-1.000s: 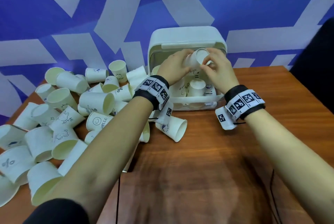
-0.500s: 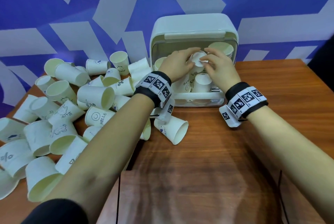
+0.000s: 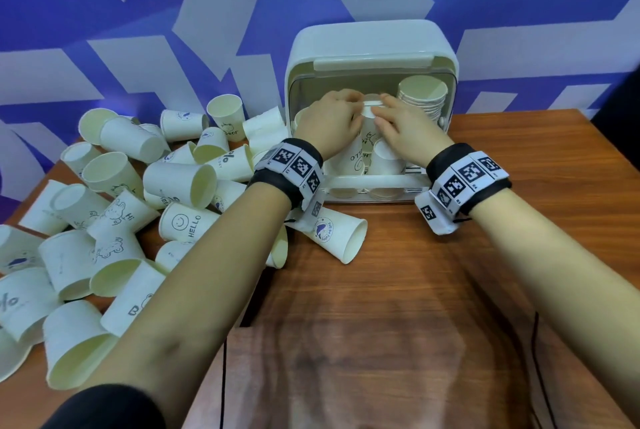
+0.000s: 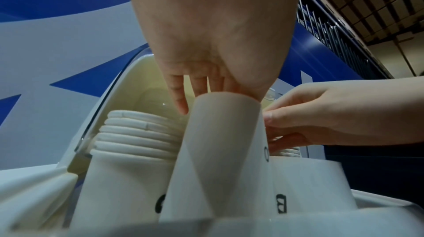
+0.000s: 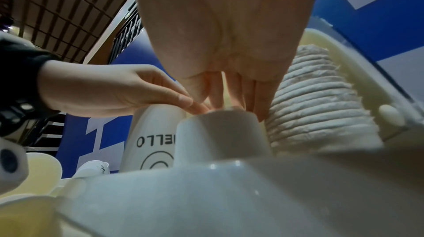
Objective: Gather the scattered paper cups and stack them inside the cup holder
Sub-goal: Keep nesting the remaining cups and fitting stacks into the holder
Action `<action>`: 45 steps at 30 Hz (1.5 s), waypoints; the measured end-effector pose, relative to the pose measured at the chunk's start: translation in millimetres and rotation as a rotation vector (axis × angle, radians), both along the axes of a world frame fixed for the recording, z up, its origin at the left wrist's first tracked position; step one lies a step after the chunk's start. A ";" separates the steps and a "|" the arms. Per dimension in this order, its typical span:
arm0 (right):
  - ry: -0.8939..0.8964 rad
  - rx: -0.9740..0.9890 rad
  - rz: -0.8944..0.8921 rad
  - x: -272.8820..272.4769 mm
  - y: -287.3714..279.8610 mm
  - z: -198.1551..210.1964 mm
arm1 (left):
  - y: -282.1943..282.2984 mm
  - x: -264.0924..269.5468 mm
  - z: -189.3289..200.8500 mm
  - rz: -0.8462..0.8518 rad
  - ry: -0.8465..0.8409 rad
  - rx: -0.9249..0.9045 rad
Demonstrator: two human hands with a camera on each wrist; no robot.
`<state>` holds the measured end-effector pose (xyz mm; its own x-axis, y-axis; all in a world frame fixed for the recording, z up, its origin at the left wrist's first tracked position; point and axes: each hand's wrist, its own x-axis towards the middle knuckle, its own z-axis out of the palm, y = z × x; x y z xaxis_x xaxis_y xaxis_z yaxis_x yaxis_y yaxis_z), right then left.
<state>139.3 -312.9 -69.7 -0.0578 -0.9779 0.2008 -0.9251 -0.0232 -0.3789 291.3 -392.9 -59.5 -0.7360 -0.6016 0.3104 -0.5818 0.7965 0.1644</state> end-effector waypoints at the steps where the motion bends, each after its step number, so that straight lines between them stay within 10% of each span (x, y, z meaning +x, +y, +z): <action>1: 0.008 0.046 -0.002 0.8 -2.1 -0.7 | -0.3 0.1 -0.7 0.000 -0.017 -0.001; 12: -0.033 0.180 0.002 14.0 -0.1 0.3 | -2.4 2.5 -5.0 0.015 -0.030 0.064; 28: -0.209 -0.181 -0.057 74.7 97.9 26.3 | 83.2 87.2 5.8 0.125 0.306 0.292; 45: -0.285 0.223 -0.196 133.4 132.3 -51.0 | 155.7 124.1 -71.8 0.225 0.151 0.623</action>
<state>272.7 -180.7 -120.7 -0.2697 -0.9607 -0.0660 -0.7609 0.2546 -0.5968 415.4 -237.2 -131.3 -0.5482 -0.8345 -0.0546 -0.6568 0.3892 0.6458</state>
